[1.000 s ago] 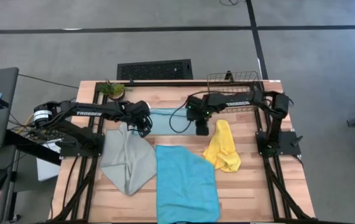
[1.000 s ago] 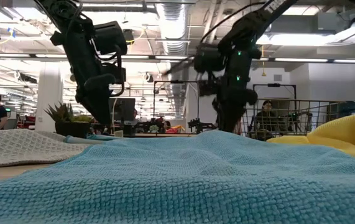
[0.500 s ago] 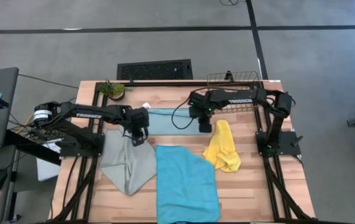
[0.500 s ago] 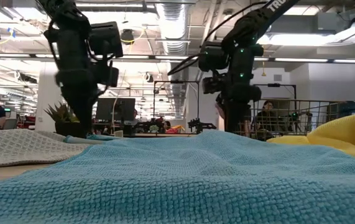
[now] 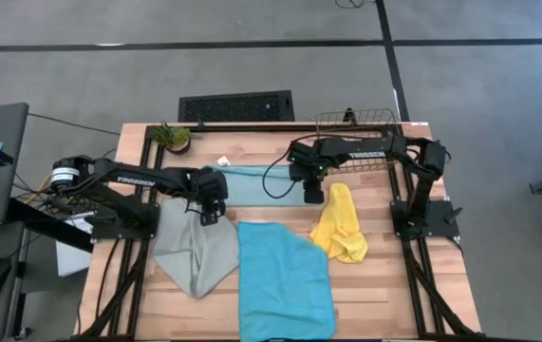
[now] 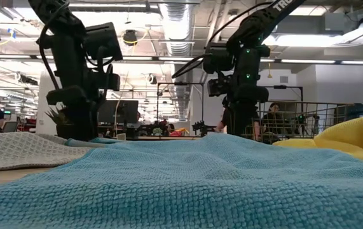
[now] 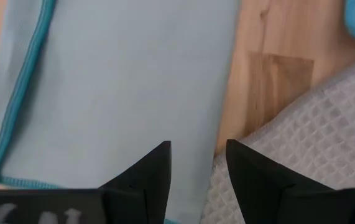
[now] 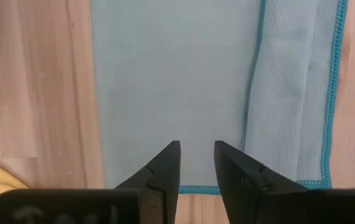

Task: Fold microfiber towels
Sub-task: Fold the light blue microfiber cloth

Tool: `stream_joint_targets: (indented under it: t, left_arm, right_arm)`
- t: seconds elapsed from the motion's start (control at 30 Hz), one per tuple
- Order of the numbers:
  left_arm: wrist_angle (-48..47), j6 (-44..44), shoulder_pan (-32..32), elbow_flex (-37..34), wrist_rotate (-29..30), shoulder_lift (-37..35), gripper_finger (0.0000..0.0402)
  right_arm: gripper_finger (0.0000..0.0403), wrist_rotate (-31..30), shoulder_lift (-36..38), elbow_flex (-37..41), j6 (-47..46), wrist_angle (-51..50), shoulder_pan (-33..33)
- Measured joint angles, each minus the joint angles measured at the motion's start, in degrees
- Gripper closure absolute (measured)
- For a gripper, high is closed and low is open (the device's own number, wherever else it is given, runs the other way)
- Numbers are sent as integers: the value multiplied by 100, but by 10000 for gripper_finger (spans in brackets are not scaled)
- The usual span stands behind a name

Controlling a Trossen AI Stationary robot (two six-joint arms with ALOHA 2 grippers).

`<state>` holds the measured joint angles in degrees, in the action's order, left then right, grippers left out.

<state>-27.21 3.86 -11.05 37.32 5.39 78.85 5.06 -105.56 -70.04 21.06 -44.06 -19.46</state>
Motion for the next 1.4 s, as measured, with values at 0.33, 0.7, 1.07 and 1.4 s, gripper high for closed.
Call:
stream_joint_targets:
  t: [0.33,0.7,1.07,1.4]
  left_arm:
    - [130,-2,0,-4,-5,0,255]
    - [533,-294,17,-439,316,0,255]
    - [777,-399,17,-839,340,-25,255]
    - [841,-407,22,-850,245,-11,346]
  right_arm:
    - [281,-2,0,-2,20,-3,-4]
    - [281,-9,0,-2,21,48,-7]
    - [281,-22,-2,-2,23,68,-7]
    - [281,-20,-2,-2,30,75,-7]
